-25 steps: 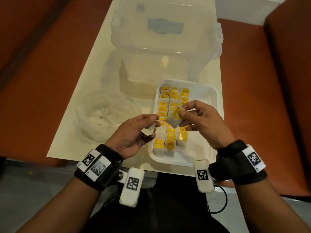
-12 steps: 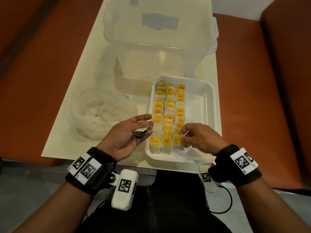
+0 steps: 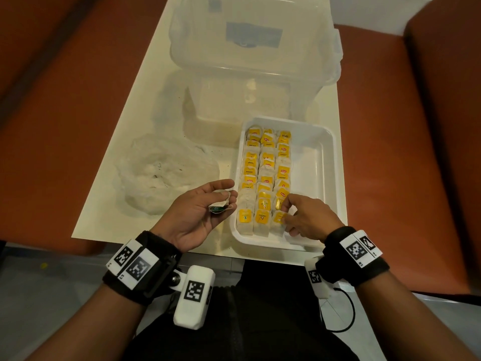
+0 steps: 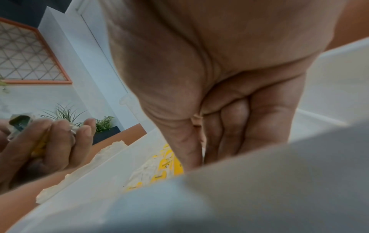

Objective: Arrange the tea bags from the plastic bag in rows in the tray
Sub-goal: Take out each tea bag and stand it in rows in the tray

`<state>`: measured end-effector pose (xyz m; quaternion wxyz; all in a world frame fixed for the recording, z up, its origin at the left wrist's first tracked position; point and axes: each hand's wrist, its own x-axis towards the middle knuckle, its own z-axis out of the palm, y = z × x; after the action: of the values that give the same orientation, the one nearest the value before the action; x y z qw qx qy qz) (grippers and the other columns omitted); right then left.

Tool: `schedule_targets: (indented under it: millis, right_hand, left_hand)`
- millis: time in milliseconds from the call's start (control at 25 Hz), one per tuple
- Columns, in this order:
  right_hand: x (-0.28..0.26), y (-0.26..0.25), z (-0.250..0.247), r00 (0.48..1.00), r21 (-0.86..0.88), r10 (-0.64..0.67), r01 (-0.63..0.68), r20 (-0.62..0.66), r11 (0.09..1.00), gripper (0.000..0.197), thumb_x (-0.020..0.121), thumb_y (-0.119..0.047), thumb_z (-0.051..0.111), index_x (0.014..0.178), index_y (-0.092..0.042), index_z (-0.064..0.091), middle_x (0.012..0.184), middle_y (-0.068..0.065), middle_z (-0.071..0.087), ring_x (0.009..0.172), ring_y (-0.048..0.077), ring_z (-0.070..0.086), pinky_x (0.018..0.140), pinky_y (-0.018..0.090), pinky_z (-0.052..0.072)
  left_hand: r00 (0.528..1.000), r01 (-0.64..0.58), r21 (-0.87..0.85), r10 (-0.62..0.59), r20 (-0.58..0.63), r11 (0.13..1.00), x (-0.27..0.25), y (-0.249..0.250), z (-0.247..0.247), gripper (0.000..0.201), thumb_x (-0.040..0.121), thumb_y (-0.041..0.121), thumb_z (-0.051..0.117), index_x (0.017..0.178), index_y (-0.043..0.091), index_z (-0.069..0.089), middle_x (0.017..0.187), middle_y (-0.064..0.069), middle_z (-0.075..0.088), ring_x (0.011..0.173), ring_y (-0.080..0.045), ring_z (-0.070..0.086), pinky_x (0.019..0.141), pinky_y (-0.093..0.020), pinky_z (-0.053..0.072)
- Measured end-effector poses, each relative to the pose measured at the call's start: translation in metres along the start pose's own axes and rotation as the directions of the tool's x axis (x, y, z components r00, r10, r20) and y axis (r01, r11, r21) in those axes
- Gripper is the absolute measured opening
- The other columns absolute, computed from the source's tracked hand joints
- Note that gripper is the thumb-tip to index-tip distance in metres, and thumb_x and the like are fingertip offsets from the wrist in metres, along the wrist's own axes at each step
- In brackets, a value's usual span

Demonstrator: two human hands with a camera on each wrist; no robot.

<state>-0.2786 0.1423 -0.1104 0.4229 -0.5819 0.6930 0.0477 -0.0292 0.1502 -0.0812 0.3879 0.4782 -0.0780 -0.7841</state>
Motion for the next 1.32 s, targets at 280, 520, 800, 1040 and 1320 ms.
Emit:
schedule_targets:
  millis: [280, 520, 800, 1040, 1320]
  right_hand:
    - [0.004, -0.004, -0.001, 0.999, -0.087, -0.007, 0.002, -0.052, 0.996, 0.012, 0.088, -0.023, 0.064, 0.090, -0.031, 0.056, 0.071, -0.010, 0.075, 0.066, 0.007, 0.073, 0.083, 0.037, 0.059]
    - [0.008, -0.003, 0.000, 0.997, -0.071, 0.005, -0.010, -0.072, 0.997, 0.012, 0.089, -0.022, 0.062, 0.091, -0.030, 0.054, 0.072, -0.010, 0.075, 0.069, 0.008, 0.073, 0.085, 0.035, 0.057]
    - [0.013, 0.001, 0.001, 0.994, -0.132, 0.002, -0.016, -0.112, 0.991, 0.019, 0.087, -0.031, 0.065, 0.097, -0.031, 0.049, 0.073, -0.007, 0.073, 0.080, 0.018, 0.069, 0.076, 0.035, 0.054]
    - [0.012, 0.008, 0.000, 0.982, -0.150, 0.021, -0.050, -0.185, 0.987, 0.033, 0.087, -0.046, 0.069, 0.104, -0.029, 0.045, 0.083, -0.003, 0.071, 0.081, 0.022, 0.067, 0.064, 0.032, 0.047]
    - [-0.030, -0.026, -0.004, 0.959, 0.256, -0.168, 0.226, -0.230, 0.940, 0.023, 0.085, -0.045, 0.074, 0.088, -0.026, 0.062, 0.080, -0.004, 0.072, 0.071, 0.017, 0.070, 0.065, 0.035, 0.053]
  left_hand:
    - [1.000, 0.003, 0.009, -0.003, 0.003, 1.000, -0.002, -0.002, 0.002, 0.021, 0.095, -0.006, 0.053, 0.108, 0.003, 0.067, 0.090, -0.014, 0.069, 0.070, -0.015, 0.069, 0.070, -0.025, 0.062]
    - [1.000, -0.003, 0.004, 0.003, -0.003, 1.000, -0.001, -0.003, 0.003, 0.021, 0.095, -0.006, 0.052, 0.107, 0.002, 0.067, 0.088, -0.014, 0.070, 0.070, -0.016, 0.069, 0.067, -0.025, 0.062]
    - [1.000, 0.005, 0.006, -0.005, -0.010, 1.000, 0.000, -0.005, 0.006, 0.021, 0.095, -0.007, 0.052, 0.106, 0.003, 0.067, 0.088, -0.015, 0.069, 0.069, -0.016, 0.069, 0.064, -0.025, 0.061]
    - [1.000, -0.016, 0.013, 0.016, -0.015, 1.000, 0.002, -0.007, 0.011, 0.019, 0.095, -0.006, 0.052, 0.104, 0.003, 0.067, 0.089, -0.015, 0.068, 0.070, -0.017, 0.069, 0.065, -0.025, 0.061]
    - [0.955, -0.257, 0.171, 0.277, -0.107, 0.951, 0.011, -0.019, 0.029, 0.013, 0.094, -0.001, 0.060, 0.101, 0.009, 0.064, 0.076, -0.006, 0.066, 0.076, -0.016, 0.064, 0.073, -0.026, 0.059]
